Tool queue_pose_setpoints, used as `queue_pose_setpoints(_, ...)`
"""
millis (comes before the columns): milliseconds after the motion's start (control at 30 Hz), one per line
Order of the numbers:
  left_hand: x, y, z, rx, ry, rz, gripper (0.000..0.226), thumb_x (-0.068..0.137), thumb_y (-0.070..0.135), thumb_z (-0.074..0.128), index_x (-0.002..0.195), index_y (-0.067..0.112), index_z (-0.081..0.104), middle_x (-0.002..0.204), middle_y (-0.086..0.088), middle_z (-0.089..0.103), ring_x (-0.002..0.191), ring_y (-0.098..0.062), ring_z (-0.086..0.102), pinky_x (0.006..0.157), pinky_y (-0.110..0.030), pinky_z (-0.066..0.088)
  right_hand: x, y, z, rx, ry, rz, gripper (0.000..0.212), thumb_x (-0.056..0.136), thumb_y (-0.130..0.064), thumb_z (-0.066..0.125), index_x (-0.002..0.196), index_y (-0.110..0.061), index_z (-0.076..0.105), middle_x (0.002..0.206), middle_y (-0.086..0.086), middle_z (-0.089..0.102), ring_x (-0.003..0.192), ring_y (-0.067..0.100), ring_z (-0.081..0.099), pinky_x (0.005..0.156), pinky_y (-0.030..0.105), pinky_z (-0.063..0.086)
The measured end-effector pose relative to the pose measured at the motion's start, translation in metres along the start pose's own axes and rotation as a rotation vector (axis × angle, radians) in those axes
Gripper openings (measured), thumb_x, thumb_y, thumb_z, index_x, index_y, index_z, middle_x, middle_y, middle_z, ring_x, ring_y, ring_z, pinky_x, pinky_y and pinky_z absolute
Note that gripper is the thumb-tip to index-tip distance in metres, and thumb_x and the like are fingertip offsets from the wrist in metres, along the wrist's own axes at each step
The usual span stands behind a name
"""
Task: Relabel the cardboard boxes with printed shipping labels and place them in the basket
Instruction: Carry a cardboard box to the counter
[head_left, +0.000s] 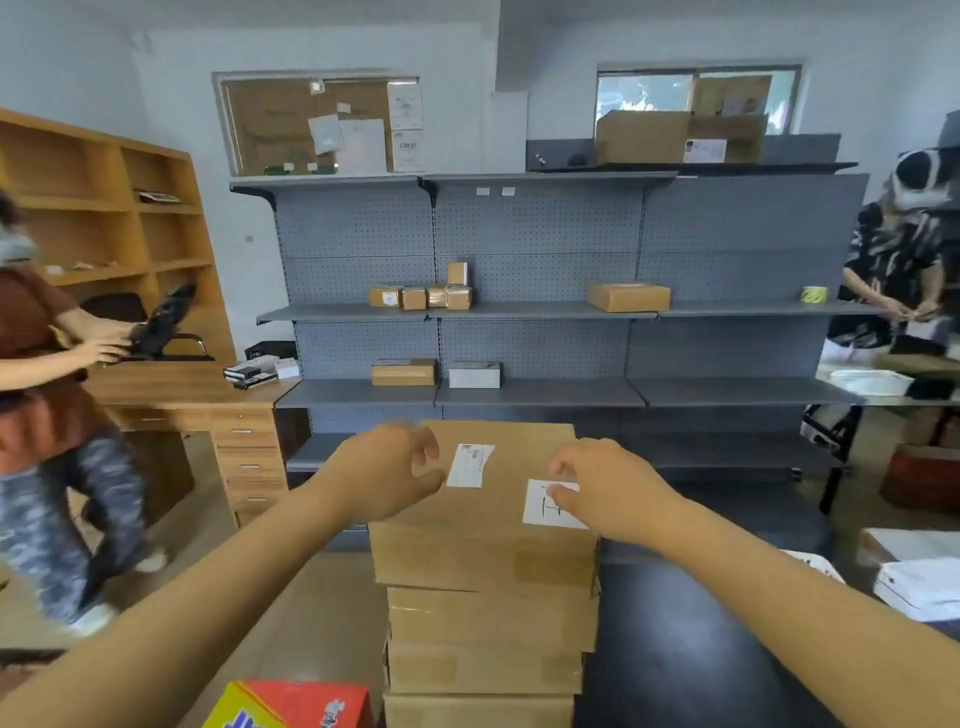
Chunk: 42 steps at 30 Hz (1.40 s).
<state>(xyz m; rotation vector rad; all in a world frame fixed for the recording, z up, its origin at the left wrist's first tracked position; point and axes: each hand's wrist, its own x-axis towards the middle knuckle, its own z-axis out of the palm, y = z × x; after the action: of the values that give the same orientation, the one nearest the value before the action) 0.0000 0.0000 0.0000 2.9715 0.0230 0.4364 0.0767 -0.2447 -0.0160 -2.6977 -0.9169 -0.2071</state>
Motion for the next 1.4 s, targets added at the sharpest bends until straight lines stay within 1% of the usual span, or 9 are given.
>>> queue_pose_setpoints(167, 0.039, -0.022, 0.019, -0.237, -0.026, -0.058, 0.019, 0.088, 0.039, 0.062, 0.099, 0.024, 0.065, 0.093, 0.012, 0.063, 0.086, -0.006, 0.059, 0.078, -0.022, 0.049, 0.039, 0.021, 0.014, 0.091, 0.112, 0.075, 0.017, 0.090, -0.028, 0.051, 0.100, -0.024, 0.064, 0.090, -0.015, 0.051, 0.094, 0.010, 0.052, 0.065, 0.018, 0.032)
queue_pose_setpoints(400, 0.072, -0.043, 0.047, -0.521, 0.040, -0.234, 0.012, 0.090, 0.033, 0.062, 0.098, 0.025, 0.065, 0.104, 0.010, 0.063, 0.101, -0.007, 0.058, 0.086, -0.024, 0.042, 0.083, 0.044, 0.032, 0.436, 0.047, 0.359, 0.011, 0.089, -0.023, 0.055, 0.096, -0.021, 0.047, 0.084, -0.004, 0.054, 0.073, 0.013, 0.050, 0.054, 0.020, 0.037)
queue_pose_setpoints(633, 0.063, -0.075, 0.093, -0.990, 0.048, -0.736, 0.058, 0.084, 0.033, 0.070, 0.135, 0.024, 0.044, 0.134, -0.001, 0.048, 0.113, -0.021, 0.053, 0.086, -0.031, 0.047, 0.097, 0.045, 0.061, 0.876, -0.072, 0.831, 0.043, 0.082, -0.026, 0.058, 0.119, -0.003, 0.052, 0.126, 0.018, 0.053, 0.100, 0.033, 0.061, 0.073, 0.033, 0.051)
queue_pose_setpoints(733, 0.060, -0.079, 0.104, -1.077, -0.099, -0.828, 0.039, 0.084, 0.038, 0.066, 0.118, 0.022, 0.054, 0.103, 0.001, 0.071, 0.085, -0.020, 0.070, 0.070, -0.029, 0.054, 0.092, 0.042, 0.064, 1.062, -0.136, 0.867, 0.031, 0.084, -0.020, 0.060, 0.113, -0.008, 0.059, 0.112, 0.018, 0.065, 0.085, 0.030, 0.068, 0.056, 0.028, 0.051)
queue_pose_setpoints(800, 0.061, -0.079, 0.107, -1.126, -0.135, -0.830, 0.016, 0.087, 0.035, 0.063, 0.095, 0.021, 0.063, 0.068, 0.002, 0.074, 0.058, -0.016, 0.071, 0.046, -0.020, 0.052, 0.091, 0.040, 0.066, 1.063, -0.134, 0.860, 0.027, 0.084, -0.019, 0.059, 0.109, -0.008, 0.061, 0.105, 0.016, 0.069, 0.083, 0.030, 0.069, 0.055, 0.027, 0.051)
queue_pose_setpoints(967, 0.060, -0.066, 0.107, -1.108, -0.056, -0.756, 0.016, 0.085, 0.039, 0.063, 0.096, 0.030, 0.057, 0.060, 0.013, 0.070, 0.052, -0.009, 0.069, 0.039, -0.017, 0.048, 0.087, 0.037, 0.063, 1.014, -0.063, 0.862, 0.030, 0.083, -0.023, 0.060, 0.108, -0.006, 0.060, 0.104, 0.018, 0.068, 0.082, 0.032, 0.068, 0.063, 0.032, 0.053)
queue_pose_setpoints(1100, 0.067, -0.046, 0.093, -1.056, 0.049, -0.621, 0.018, 0.089, 0.039, 0.060, 0.100, 0.030, 0.050, 0.078, 0.013, 0.068, 0.066, -0.008, 0.067, 0.049, -0.019, 0.045, 0.083, 0.043, 0.050, 0.985, 0.044, 0.765, 0.026, 0.085, -0.026, 0.057, 0.104, -0.007, 0.058, 0.104, 0.019, 0.067, 0.088, 0.036, 0.069, 0.075, 0.042, 0.054)
queue_pose_setpoints(1200, 0.072, -0.024, 0.085, -1.030, 0.081, -0.561, 0.028, 0.089, 0.041, 0.059, 0.111, 0.036, 0.042, 0.093, 0.017, 0.059, 0.076, -0.003, 0.062, 0.052, -0.018, 0.043, 0.072, 0.054, 0.041, 0.974, 0.146, 0.726, 0.020, 0.087, -0.028, 0.053, 0.096, -0.010, 0.054, 0.109, 0.021, 0.063, 0.080, 0.032, 0.066, 0.064, 0.036, 0.049)
queue_pose_setpoints(1400, 0.079, 0.037, 0.093, -0.979, 0.093, -0.430, 0.032, 0.090, 0.036, 0.059, 0.116, 0.035, 0.039, 0.101, 0.016, 0.055, 0.083, 0.000, 0.059, 0.058, -0.017, 0.046, 0.027, 0.098, 0.026, 0.934, 0.281, 0.756, 0.032, 0.088, -0.034, 0.054, 0.116, -0.018, 0.050, 0.116, 0.014, 0.057, 0.092, 0.030, 0.065, 0.074, 0.040, 0.053)
